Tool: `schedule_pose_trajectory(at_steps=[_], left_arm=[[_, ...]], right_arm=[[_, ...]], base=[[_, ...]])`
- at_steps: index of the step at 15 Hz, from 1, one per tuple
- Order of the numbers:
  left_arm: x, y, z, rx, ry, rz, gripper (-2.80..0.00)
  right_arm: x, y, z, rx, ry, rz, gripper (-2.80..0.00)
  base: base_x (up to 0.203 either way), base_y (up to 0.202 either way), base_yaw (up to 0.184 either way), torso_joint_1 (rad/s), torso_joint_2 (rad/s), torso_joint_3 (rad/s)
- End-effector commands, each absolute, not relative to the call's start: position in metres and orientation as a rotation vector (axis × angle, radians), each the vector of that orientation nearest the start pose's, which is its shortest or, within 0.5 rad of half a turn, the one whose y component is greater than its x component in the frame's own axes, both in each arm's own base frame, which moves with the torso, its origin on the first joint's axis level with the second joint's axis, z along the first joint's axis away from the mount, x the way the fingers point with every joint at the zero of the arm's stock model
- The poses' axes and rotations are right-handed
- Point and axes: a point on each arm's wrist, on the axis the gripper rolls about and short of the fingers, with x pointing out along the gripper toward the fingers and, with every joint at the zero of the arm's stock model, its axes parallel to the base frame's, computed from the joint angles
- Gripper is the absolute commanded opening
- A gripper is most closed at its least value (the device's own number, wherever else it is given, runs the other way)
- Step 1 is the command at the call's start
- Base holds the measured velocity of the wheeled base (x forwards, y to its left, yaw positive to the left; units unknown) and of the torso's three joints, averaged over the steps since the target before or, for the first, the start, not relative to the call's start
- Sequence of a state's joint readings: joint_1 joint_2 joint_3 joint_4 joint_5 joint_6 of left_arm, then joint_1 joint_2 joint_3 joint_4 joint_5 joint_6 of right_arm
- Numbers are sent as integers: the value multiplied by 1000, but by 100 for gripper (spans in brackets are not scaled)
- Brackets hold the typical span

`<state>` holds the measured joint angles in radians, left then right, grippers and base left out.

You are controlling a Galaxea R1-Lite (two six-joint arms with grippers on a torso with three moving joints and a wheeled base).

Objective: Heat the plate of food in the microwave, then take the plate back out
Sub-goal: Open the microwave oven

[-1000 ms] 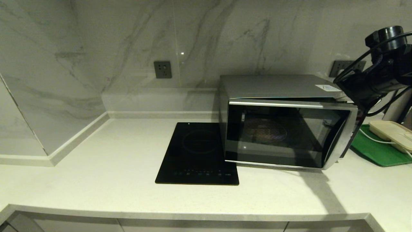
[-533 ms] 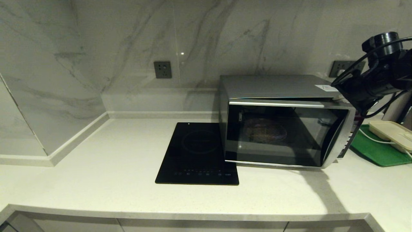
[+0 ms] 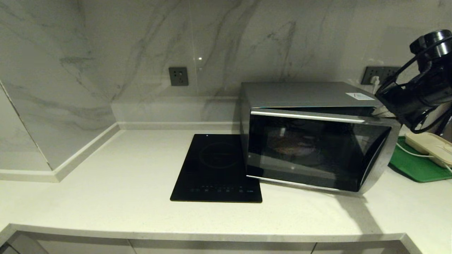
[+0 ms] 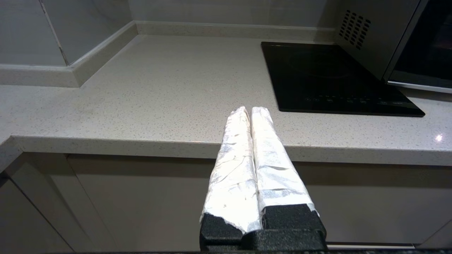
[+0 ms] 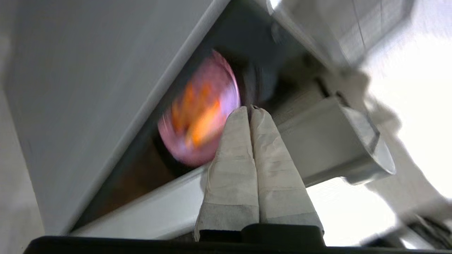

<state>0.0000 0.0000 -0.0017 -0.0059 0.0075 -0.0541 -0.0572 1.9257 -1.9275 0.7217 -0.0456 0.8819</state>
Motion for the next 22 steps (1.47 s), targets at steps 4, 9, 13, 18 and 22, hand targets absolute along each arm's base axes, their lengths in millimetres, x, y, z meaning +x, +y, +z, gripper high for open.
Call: schedule_pose_trajectory(at_steps=[4, 9, 13, 18, 22], left_arm=[[-23, 0, 77, -55, -8, 7, -280], [-23, 0, 77, -55, -8, 7, -280], [-23, 0, 77, -55, -8, 7, -280], [-23, 0, 77, -55, -8, 7, -280], [-23, 0, 77, -55, -8, 7, -280]], right_arm=[[258, -14, 338, 751, 741, -293, -280], [246, -23, 337, 740, 774, -325, -280], [266, -25, 323, 740, 820, -344, -280], [287, -25, 300, 696, 889, -365, -280], [273, -8, 296, 477, 954, -211, -280]], base=[[0, 0, 0, 0, 0, 0], [0, 0, 0, 0, 0, 0], [0, 0, 0, 0, 0, 0], [0, 0, 0, 0, 0, 0], [0, 0, 0, 0, 0, 0]])
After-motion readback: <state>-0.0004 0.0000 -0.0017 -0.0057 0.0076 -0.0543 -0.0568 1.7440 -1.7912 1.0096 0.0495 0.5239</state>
